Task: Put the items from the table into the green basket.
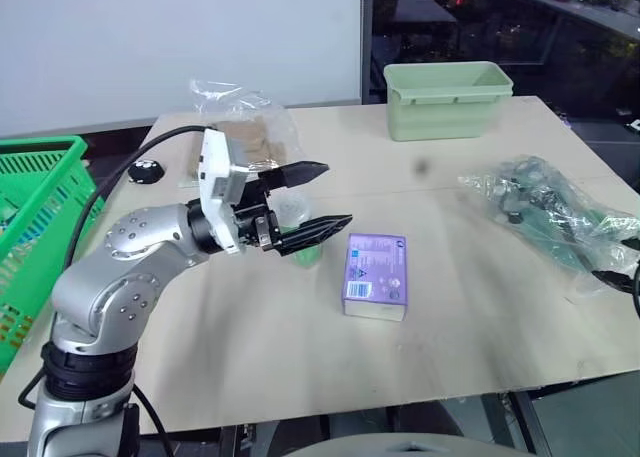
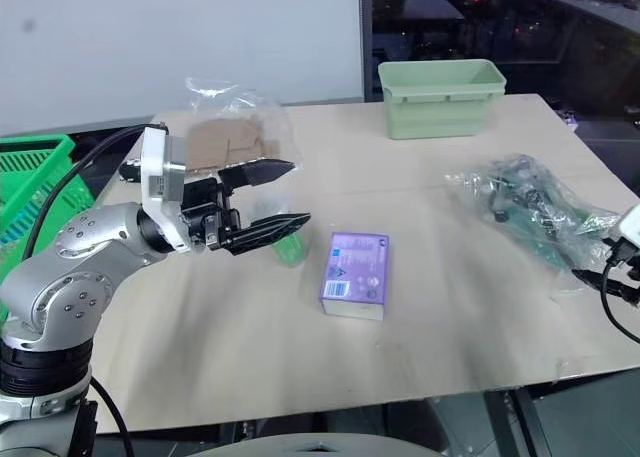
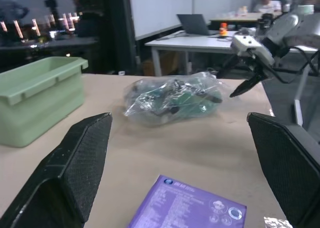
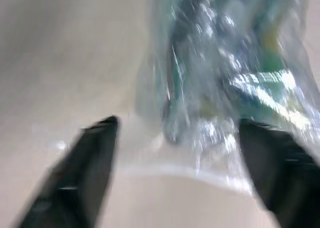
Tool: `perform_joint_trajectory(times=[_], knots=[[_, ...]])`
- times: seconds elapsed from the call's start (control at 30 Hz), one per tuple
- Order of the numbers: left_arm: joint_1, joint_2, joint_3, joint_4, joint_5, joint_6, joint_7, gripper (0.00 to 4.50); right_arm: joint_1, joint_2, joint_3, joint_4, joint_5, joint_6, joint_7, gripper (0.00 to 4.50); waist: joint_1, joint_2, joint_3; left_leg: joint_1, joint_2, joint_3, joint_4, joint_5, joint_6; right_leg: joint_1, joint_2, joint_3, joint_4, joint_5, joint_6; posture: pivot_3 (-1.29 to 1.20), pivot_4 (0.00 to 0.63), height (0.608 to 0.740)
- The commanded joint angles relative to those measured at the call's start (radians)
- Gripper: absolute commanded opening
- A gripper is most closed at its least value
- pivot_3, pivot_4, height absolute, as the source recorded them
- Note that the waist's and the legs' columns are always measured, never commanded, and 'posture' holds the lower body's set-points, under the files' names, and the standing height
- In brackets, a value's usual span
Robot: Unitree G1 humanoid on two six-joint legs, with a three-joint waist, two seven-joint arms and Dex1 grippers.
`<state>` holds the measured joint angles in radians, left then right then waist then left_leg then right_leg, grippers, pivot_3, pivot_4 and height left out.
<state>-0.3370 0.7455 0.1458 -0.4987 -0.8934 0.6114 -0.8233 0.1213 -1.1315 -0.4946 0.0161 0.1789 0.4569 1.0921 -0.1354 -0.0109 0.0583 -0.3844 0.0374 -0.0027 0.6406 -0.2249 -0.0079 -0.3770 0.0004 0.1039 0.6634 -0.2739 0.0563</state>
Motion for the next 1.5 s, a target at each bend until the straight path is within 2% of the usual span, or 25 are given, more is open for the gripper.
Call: perform_joint_trajectory(times=[0.03, 0.13, 0.23, 0.33, 0.47, 0.6, 0.67, 0.83, 0.93, 1.1, 1.23, 1.5], knots=[[-0.013, 0.005, 0.02, -0.005, 0.009, -0.02, -0.017, 4.5, -0.004, -0.036, -0.127, -0.049, 0.06, 0.055, 0.04, 4.43, -0.008, 0.0, 0.0, 0.0, 0.0, 0.0, 0.0, 0.0, 0.0, 0.0, 0.0, 0.0, 0.0, 0.0, 0.0, -0.16, 0.017, 0.74], [0.002, 0.016, 0.037, -0.005, 0.016, -0.019, -0.021, 4.5, -0.055, -0.042, -0.167, -0.084, 0.141, 0.105, 0.071, 4.43, -0.035, -0.002, 0.001, 0.0, 0.0, 0.0, 0.0, 0.0, 0.0, 0.0, 0.0, 0.0, 0.0, 0.002, 0.003, -0.15, 0.018, 0.74], [0.032, 0.037, 0.065, 0.004, 0.045, -0.026, -0.017, 4.5, -0.156, 0.023, -0.141, -0.197, 0.304, 0.181, 0.065, 4.43, -0.051, -0.002, 0.001, 0.001, 0.0, -0.001, 0.0, 0.0, 0.0, 0.0, 0.0, 0.0, 0.0, 0.002, 0.003, -0.14, 0.02, 0.74], [0.052, 0.032, 0.094, 0.033, 0.12, -0.035, 0.065, 4.5, -0.13, 0.084, -0.119, -0.331, 0.469, 0.251, 0.137, 4.43, -0.056, -0.007, 0.003, 0.001, 0.001, -0.005, -0.001, 0.0, 0.0, 0.001, 0.003, -0.001, 0.001, 0.002, 0.003, -0.11, 0.02, 0.74], [0.132, 0.047, 0.104, 0.051, 0.257, -0.009, 0.188, 4.5, -0.1, 0.169, -0.062, -0.401, 0.556, 0.228, 0.161, 4.43, -0.033, -0.009, 0.004, 0.0, 0.001, -0.006, -0.002, 0.0, 0.0, 0.001, 0.002, -0.003, -0.001, 0.002, 0.003, -0.08, 0.026, 0.74], [0.276, -0.003, 0.219, 0.027, 0.238, -0.063, 0.181, 4.5, -0.156, 0.236, -0.017, -0.421, 0.67, 0.246, 0.145, 4.43, -0.018, -0.01, 0.006, -0.003, 0.0, -0.004, -0.003, 0.0, 0.0, -0.002, 0.0, -0.002, -0.001, 0.002, 0.003, -0.04, 0.03, 0.74], [0.336, -0.024, 0.25, 0.025, 0.264, -0.107, 0.176, 4.5, -0.168, 0.254, 0.01, -0.409, 0.662, 0.213, 0.15, 4.43, -0.006, -0.012, 0.007, -0.002, 0.0, -0.004, -0.003, 0.0, 0.0, -0.002, 0.0, -0.002, -0.001, 0.002, 0.003, -0.03, 0.028, 0.74], [0.449, -0.075, 0.285, -0.02, 0.203, -0.111, 0.142, 4.5, -0.217, 0.28, 0.048, -0.356, 0.669, 0.173, 0.153, 4.43, 0.042, -0.012, 0.006, -0.002, 0.0, -0.003, -0.003, 0.0, 0.0, -0.002, -0.001, -0.003, -0.001, 0.0, 0.0, -0.01, 0.027, 0.74], [0.491, -0.086, 0.238, -0.042, 0.221, -0.122, 0.124, 4.5, -0.237, 0.28, 0.067, -0.331, 0.669, 0.165, 0.155, 4.43, 0.067, -0.012, 0.006, -0.002, 0.0, -0.002, -0.002, 0.0, 0.0, -0.002, -0.001, -0.003, -0.001, 0.0, -0.001, 0.01, 0.027, 0.74], [0.424, -0.154, 0.073, -0.009, 0.322, -0.158, 0.166, 4.5, -0.258, 0.29, 0.099, -0.307, 0.657, 0.137, 0.154, 4.43, 0.098, -0.012, 0.006, -0.001, 0.0, -0.002, -0.002, 0.0, 0.0, -0.002, -0.001, -0.002, -0.001, 0.0, -0.001, 0.0, 0.022, 0.74], [0.379, -0.212, -0.006, 0.046, 0.39, -0.193, 0.193, 4.5, -0.256, 0.287, 0.118, -0.293, 0.641, 0.112, 0.163, 4.43, 0.097, -0.012, 0.006, -0.002, 0.0, -0.002, -0.002, 0.0, 0.0, -0.002, -0.001, -0.002, -0.001, 0.0, -0.001, 0.0, 0.025, 0.74], [0.29, -0.303, -0.074, 0.2, 0.522, -0.29, 0.259, 4.5, -0.241, 0.282, 0.105, -0.295, 0.64, 0.098, 0.152, 4.43, 0.094, -0.011, 0.005, -0.002, 0.0, -0.002, -0.002, 0.0, 0.0, -0.002, 0.001, -0.002, -0.001, 0.002, 0.003, -0.03, 0.017, 0.74]])
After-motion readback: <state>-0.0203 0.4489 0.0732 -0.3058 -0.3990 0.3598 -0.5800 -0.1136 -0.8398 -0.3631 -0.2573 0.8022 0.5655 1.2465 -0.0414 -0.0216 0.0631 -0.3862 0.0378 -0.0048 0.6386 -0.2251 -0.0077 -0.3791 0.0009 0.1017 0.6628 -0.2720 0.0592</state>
